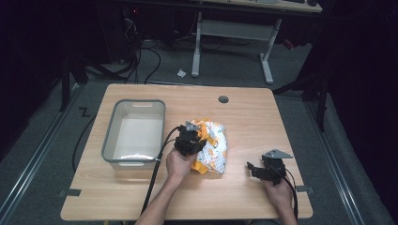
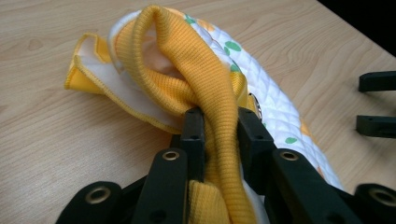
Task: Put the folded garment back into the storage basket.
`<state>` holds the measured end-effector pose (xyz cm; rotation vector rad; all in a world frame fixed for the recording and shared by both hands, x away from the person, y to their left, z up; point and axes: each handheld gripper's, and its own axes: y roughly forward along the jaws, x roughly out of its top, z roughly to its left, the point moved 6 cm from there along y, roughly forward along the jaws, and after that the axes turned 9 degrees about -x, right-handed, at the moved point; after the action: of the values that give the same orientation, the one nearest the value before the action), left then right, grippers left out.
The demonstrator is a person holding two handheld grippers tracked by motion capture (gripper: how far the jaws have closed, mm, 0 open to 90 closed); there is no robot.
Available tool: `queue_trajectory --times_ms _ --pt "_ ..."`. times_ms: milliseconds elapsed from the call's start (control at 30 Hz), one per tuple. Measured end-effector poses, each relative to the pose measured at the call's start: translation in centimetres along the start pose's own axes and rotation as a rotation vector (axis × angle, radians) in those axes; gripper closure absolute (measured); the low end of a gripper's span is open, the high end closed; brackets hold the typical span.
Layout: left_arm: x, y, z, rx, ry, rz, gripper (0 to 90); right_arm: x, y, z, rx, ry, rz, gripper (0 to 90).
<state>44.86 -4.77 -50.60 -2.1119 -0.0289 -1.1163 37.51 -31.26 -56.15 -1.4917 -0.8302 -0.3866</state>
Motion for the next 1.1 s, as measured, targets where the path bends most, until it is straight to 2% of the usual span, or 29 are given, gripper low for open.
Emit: queue_trajectory --times_ms 367,567,767,1100 --pt "0.3 -1.3 -0.3 -0.029 0.003 -0.019 75.5 0.0 0.0 0.0 0.0 0.0 0.0 27.0" --pt "0.4 -2.4 -0.2 -0.024 0.009 -0.03 75.5 0.0 0.0 0.0 0.0 0.0 0.0 27.0" --pt "0.7 -3.5 -0.2 -0.036 0.005 -0.047 75.5 0.0 0.0 0.0 0.0 0.0 0.0 27.1" --pt "1.7 -4.7 -0.9 -0.063 0.032 -0.067 75.5 0.0 0.0 0.0 0.0 0.0 0.0 27.1"
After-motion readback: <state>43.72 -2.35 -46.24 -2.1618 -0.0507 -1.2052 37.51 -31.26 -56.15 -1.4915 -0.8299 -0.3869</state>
